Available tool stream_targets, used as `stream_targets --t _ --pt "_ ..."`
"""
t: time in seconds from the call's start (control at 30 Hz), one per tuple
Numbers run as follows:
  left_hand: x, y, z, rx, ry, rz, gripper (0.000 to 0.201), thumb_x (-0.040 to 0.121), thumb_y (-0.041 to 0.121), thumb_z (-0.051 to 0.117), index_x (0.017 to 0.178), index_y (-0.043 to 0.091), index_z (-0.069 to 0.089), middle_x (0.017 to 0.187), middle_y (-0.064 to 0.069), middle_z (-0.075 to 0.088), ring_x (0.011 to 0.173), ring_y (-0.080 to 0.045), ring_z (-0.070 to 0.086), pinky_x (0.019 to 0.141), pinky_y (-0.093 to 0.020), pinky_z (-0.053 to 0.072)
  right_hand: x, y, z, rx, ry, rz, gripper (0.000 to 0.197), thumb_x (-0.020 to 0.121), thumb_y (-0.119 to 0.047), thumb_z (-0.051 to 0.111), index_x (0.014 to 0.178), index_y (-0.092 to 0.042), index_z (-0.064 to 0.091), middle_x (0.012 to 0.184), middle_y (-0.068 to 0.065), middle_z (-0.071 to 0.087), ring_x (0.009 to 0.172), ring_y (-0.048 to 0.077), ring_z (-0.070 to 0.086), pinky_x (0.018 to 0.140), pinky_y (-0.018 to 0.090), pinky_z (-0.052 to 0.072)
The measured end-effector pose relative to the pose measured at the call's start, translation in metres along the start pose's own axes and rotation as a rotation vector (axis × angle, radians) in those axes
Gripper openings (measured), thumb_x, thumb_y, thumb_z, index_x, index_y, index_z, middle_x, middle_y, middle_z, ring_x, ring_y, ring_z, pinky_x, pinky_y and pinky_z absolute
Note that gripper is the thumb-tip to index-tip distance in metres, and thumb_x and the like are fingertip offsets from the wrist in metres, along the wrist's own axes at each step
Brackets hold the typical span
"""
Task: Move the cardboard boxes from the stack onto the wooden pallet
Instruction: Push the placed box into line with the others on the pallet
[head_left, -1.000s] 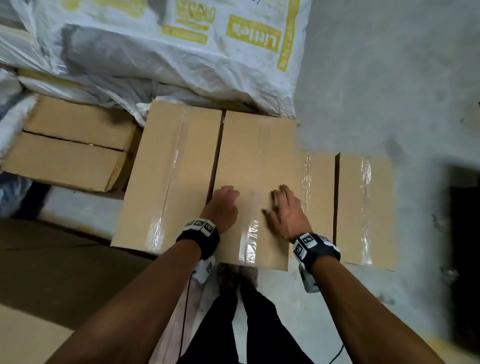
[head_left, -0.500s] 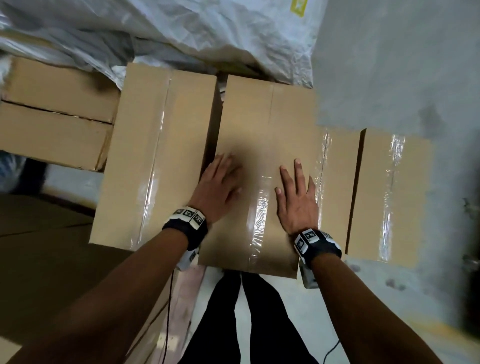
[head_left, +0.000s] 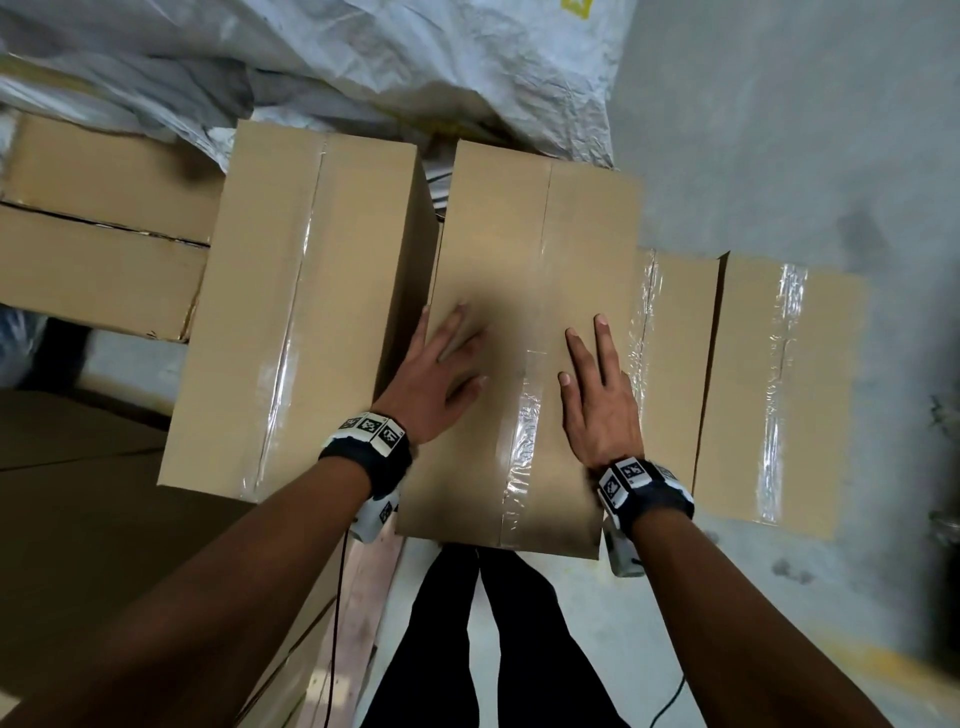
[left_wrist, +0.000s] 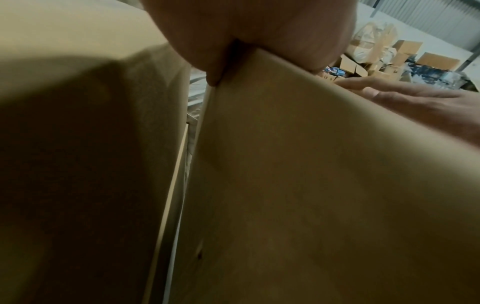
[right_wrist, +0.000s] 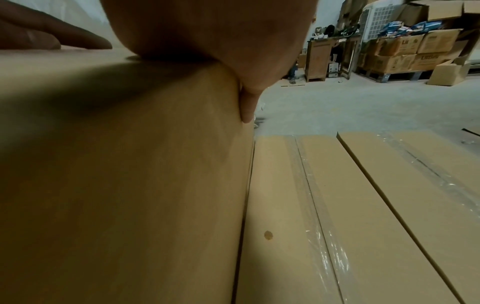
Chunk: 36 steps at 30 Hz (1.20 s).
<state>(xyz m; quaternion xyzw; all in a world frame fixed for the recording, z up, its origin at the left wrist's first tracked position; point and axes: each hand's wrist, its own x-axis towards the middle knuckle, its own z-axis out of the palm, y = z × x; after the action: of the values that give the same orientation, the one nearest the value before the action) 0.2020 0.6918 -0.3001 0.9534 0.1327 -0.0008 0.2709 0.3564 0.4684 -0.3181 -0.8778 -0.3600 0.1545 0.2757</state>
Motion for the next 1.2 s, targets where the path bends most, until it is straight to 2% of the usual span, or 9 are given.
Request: stream_targets --t 0.13,0.2,0.27,0.37,0.57,0.77,0.97,1.03,1.2 --pt "-0.005 0.005 -0.002 -0.031 0.053 -0.044 0.055 0.103 0.035 0.061 0.153 0.015 0.05 0.175 -0.003 0.007 0.161 -0.023 0.014 0.128 -0.057 0.017 -0.001 -0.001 -0.004 0.078 -0.014 -0.013 0.052 0.111 -0.035 0.044 0.162 -0.026 0.036 0.176 -0.01 0.003 0.139 0.025 0.05 0.107 0.054 0.048" --pt "-0.013 0.012 -0.004 -0.024 0.1 -0.07 0.053 0.102 0.035 0.062 0.15 0.013 0.053 0.175 -0.003 0.014 0.157 -0.019 0.023 0.125 -0.056 0.028 -0.006 -0.003 -0.009 0.091 -0.009 -0.018 0.05 0.112 -0.037 0.045 0.16 -0.025 0.04 0.176 -0.01 0.007 0.142 0.027 0.048 0.109 0.052 0.048" --pt "-0.023 0.021 -0.009 -0.032 0.126 -0.101 0.055 0.103 0.04 0.059 0.151 0.015 0.052 0.174 -0.001 0.017 0.154 -0.021 0.031 0.121 -0.056 0.034 -0.014 -0.008 -0.019 0.083 -0.004 -0.021 0.049 0.112 -0.04 0.046 0.159 -0.027 0.042 0.175 -0.013 0.011 0.141 0.027 0.05 0.108 0.048 0.05" --pt "-0.042 0.04 -0.018 -0.05 0.141 -0.109 0.059 0.103 0.044 0.055 0.155 0.019 0.049 0.174 0.001 0.017 0.154 -0.025 0.034 0.12 -0.055 0.036 -0.03 -0.016 -0.042 0.076 -0.013 -0.058 0.049 0.112 -0.04 0.047 0.159 -0.026 0.043 0.175 -0.012 0.013 0.14 0.026 0.053 0.108 0.043 0.05" --pt "-0.085 0.085 -0.048 -0.065 0.144 -0.147 0.061 0.102 0.044 0.057 0.16 0.03 0.041 0.174 0.011 0.012 0.157 -0.033 0.028 0.123 -0.055 0.033 -0.074 -0.035 -0.094 0.064 -0.053 -0.156 0.051 0.112 -0.04 0.048 0.16 -0.024 0.041 0.175 -0.01 0.014 0.151 0.02 0.041 0.118 0.038 0.041" --pt "-0.14 0.13 -0.07 -0.035 0.195 -0.179 0.059 0.104 0.057 0.05 0.159 0.042 0.036 0.172 0.023 0.008 0.159 -0.03 0.02 0.113 -0.061 0.045 -0.126 -0.053 -0.135 0.056 -0.077 -0.257 0.052 0.111 -0.044 0.048 0.16 -0.027 0.043 0.174 -0.015 0.015 0.149 0.014 0.043 0.118 0.035 0.042" --pt "-0.221 0.196 -0.075 -0.061 0.303 -0.275 0.058 0.104 0.052 0.054 0.159 0.044 0.037 0.171 0.027 0.01 0.161 -0.026 0.011 0.12 -0.058 0.036 -0.19 -0.077 -0.158 0.054 -0.012 -0.371 0.048 0.11 -0.044 0.051 0.155 -0.026 0.051 0.17 -0.014 0.027 0.146 0.01 0.047 0.118 0.036 0.044" --pt "-0.25 0.219 -0.075 -0.066 0.342 -0.306 0.058 0.103 0.052 0.055 0.158 0.046 0.037 0.17 0.028 0.011 0.161 -0.026 0.012 0.12 -0.057 0.035 -0.214 -0.085 -0.167 0.05 0.002 -0.409 0.047 0.11 -0.043 0.053 0.153 -0.024 0.054 0.169 -0.013 0.031 0.145 0.009 0.048 0.118 0.033 0.042" --pt "-0.311 0.266 -0.071 -0.071 0.403 -0.358 0.058 0.102 0.056 0.053 0.157 0.051 0.035 0.168 0.033 0.009 0.159 -0.024 0.019 0.116 -0.063 0.038 -0.272 -0.098 -0.193 0.034 0.025 -0.501 0.048 0.109 -0.046 0.052 0.151 -0.023 0.057 0.168 -0.011 0.034 0.144 0.008 0.049 0.118 0.025 0.038"
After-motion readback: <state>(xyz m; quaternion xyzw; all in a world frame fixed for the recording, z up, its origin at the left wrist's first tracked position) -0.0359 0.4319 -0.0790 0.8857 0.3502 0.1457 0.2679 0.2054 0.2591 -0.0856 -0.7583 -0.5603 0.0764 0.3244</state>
